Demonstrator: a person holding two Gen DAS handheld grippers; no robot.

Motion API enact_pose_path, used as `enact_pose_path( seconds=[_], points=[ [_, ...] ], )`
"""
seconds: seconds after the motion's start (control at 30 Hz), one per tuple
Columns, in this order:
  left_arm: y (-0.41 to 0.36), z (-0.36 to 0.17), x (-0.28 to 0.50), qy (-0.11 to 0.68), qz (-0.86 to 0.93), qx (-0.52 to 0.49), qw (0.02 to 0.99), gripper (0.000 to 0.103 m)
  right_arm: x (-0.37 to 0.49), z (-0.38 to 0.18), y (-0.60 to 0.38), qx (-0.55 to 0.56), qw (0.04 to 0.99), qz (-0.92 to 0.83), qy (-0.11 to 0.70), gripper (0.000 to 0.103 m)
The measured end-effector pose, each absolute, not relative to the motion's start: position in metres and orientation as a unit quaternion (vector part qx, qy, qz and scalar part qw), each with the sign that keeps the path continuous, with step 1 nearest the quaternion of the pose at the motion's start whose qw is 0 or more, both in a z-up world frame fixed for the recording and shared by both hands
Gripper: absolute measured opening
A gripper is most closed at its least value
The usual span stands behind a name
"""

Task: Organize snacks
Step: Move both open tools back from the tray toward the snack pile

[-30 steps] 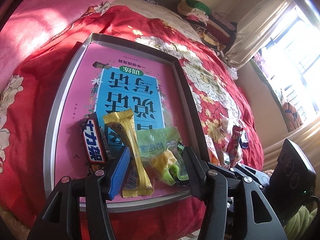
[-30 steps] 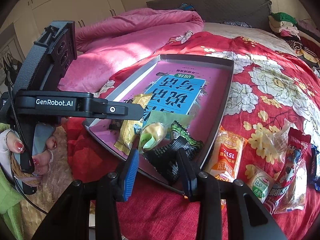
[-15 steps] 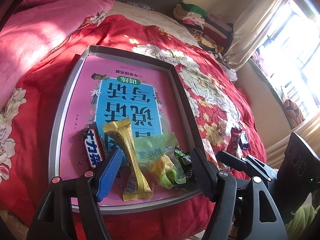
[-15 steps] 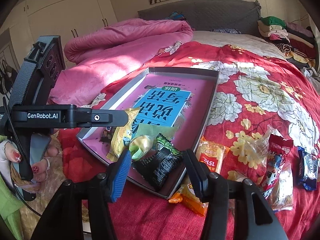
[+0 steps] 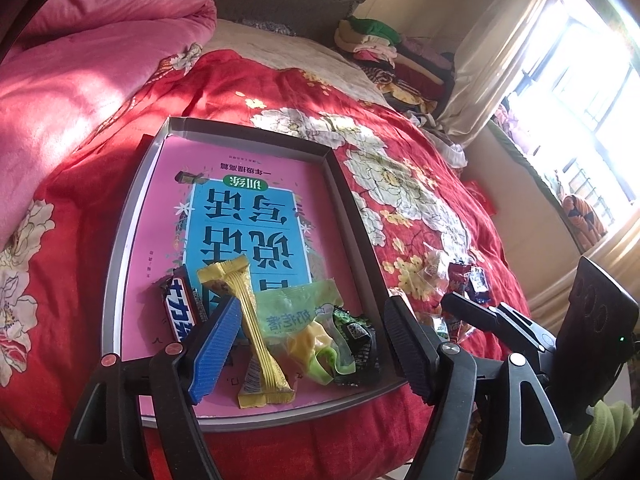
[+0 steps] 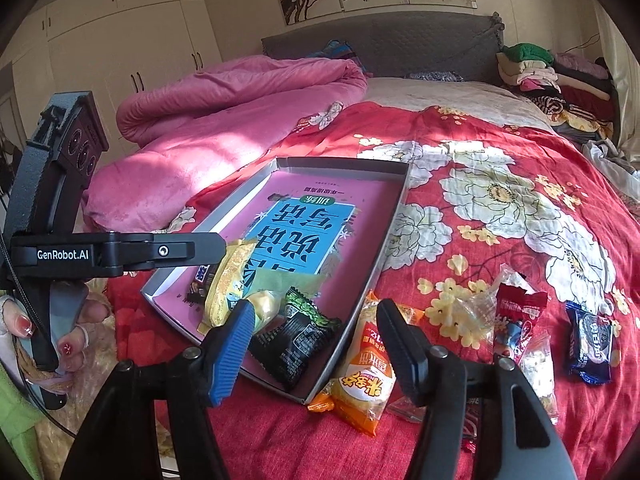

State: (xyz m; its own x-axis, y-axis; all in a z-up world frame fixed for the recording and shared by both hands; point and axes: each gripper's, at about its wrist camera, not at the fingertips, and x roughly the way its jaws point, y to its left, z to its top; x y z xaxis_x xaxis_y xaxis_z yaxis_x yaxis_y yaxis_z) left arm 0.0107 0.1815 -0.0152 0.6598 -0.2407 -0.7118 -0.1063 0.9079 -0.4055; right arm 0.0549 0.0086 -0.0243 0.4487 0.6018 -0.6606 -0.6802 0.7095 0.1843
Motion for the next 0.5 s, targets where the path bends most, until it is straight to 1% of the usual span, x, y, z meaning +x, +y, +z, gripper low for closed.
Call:
enact_pose_path(
  seconds=[0.5],
  points=[
    [0.168, 0.002, 0.003, 0.394, -0.032, -0.193, 0.898, 0.076, 0.06, -0.011, -0.02, -0.042, 0.866, 0.356, 0.348, 0.065]
  ],
)
